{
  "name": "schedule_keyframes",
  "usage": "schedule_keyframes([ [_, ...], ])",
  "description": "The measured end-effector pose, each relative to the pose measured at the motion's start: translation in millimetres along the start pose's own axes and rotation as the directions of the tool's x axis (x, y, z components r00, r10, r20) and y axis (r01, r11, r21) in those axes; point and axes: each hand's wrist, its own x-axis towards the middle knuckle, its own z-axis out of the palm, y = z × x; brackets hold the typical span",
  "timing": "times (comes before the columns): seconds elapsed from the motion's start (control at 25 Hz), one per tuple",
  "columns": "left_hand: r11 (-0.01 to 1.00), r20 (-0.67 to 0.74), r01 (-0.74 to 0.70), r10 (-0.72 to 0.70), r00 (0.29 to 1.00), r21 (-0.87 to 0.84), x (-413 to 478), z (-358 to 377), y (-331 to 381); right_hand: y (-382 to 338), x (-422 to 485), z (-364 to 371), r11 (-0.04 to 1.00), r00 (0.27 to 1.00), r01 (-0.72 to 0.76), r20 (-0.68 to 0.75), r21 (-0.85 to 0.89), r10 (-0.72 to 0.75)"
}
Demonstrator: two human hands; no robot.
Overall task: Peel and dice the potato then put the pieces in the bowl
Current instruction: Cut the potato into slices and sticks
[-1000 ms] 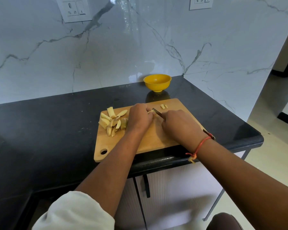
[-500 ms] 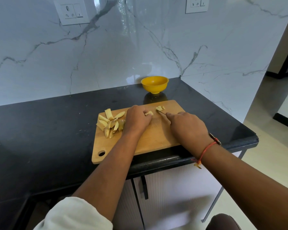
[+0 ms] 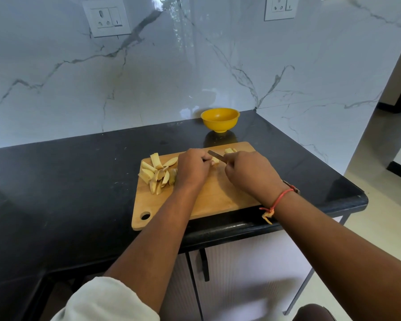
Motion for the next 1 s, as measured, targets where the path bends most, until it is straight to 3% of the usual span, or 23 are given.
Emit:
schedule_keyframes([
  [0.64, 0.999, -0.019, -0.034, 0.035, 0.999, 0.014, 0, 4, 0, -1, -26, 0, 0.993, 0.980, -0.017, 0.193, -0.113, 0.039],
  [0.88, 1.000, -0.029, -0.007, 0.007, 1.000, -0.010, 0, 4, 0, 7, -41, -10, 0.975, 0.990, 0.050, 0.142, -0.218, -0.019],
  [1.0, 1.000, -0.035, 0.000, 0.000, 0.999, -0.008, 0, 3, -1, 13, -30, -7, 0.978, 0.994, 0.014, 0.112, -0.210, 0.010],
])
